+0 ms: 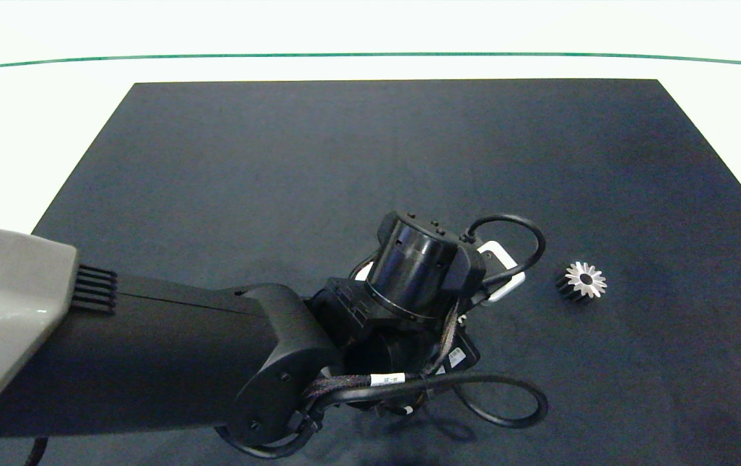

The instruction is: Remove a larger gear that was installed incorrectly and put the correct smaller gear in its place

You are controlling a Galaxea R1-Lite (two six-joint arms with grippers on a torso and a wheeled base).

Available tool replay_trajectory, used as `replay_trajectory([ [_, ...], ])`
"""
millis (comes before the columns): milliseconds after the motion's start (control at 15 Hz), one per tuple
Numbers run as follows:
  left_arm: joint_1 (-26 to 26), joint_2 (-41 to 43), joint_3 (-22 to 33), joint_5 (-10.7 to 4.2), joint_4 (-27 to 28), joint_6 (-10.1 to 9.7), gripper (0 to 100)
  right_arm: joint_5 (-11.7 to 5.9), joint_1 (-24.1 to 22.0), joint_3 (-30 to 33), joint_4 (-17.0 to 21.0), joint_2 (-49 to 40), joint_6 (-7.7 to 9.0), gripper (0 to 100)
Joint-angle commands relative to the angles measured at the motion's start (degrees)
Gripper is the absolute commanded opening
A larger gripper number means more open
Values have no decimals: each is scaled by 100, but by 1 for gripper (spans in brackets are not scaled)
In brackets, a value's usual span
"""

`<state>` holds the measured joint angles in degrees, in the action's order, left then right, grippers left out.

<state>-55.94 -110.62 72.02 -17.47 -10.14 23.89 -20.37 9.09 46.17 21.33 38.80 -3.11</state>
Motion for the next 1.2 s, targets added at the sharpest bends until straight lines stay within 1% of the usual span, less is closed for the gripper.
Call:
replay_trajectory([
  [67,48,111,-57,-11,-5,28,22,-20,22,-2,11,5,3,100],
  [200,40,172,-189,-11,-23,19,22,-20,49,-2,11,-4,-6,100],
  [400,4,146,-373,-11,-287,10,22,-20,49,-11,11,-22,3,100],
  [533,4,163,-505,-11,-295,19,22,-20,49,-11,11,-22,3,100],
  [600,4,155,-558,-11,-295,10,100,-20,49,-11,11,-22,3,100],
  [1067,-13,198,-593,-11,-278,1,100,-20,57,-11,11,-22,3,100],
  [1200,-13,339,-619,-11,-260,-8,100,-20,57,-2,11,-22,3,100],
])
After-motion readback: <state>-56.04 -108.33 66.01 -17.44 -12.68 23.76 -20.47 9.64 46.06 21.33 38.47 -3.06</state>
